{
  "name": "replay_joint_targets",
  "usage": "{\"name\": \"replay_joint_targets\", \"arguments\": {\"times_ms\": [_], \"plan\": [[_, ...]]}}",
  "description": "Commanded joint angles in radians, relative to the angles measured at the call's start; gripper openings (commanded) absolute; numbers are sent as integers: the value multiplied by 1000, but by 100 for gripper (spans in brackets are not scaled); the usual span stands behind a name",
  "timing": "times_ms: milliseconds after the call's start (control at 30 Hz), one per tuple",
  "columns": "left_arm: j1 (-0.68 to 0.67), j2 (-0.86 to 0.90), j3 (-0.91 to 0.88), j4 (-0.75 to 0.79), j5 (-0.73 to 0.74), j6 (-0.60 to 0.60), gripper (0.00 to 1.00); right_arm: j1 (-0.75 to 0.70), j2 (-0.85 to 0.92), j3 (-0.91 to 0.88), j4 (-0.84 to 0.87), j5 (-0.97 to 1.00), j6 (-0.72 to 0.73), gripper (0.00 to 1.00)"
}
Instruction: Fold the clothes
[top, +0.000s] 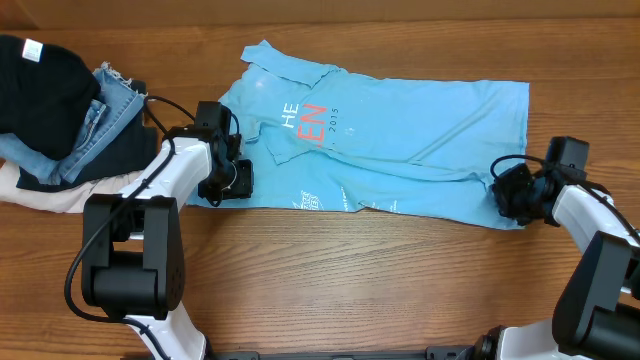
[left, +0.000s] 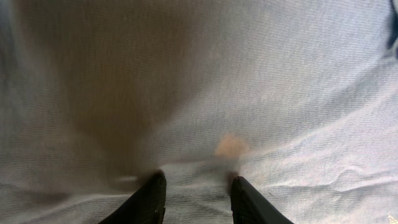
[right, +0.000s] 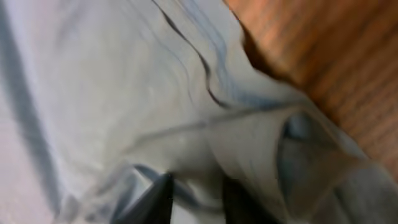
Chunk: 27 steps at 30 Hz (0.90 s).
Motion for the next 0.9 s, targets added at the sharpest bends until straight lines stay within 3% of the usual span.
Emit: {"name": "replay_joint_targets", "arguments": {"times_ms": [0, 100, 200, 233, 267, 333, 433, 600, 800, 867], "plan": [[6, 60, -61, 4, 0, -4, 39, -4, 8, 11, 82, -66, 2, 4], [6, 60, -61, 8, 0, -8, 39, -4, 8, 55, 149, -123, 2, 4], [6, 60, -61, 7, 0, -8, 39, -4, 8, 116, 92, -190, 2, 4], [6, 60, -61, 7, 1, -8, 40, -4, 8, 130, 11, -258, 2, 37], [6, 60, -61, 7, 0, -8, 40, -4, 8, 130, -51, -298, 3, 58], [6, 60, -61, 8, 2, -11, 40, 0, 9, 124, -153, -278, 6, 66], [6, 60, -61, 12, 1, -11, 41, 6, 15, 87, -227, -124, 18, 70], [6, 60, -61, 11, 8, -11, 41, 2, 48, 13, -48, -56, 60, 66], [6, 60, -61, 11, 8, -11, 42, 1, 46, 105, 3, -60, -15, 18], [6, 60, -61, 12, 7, -11, 42, 1, 46, 150, -13, -60, -18, 10]]}}
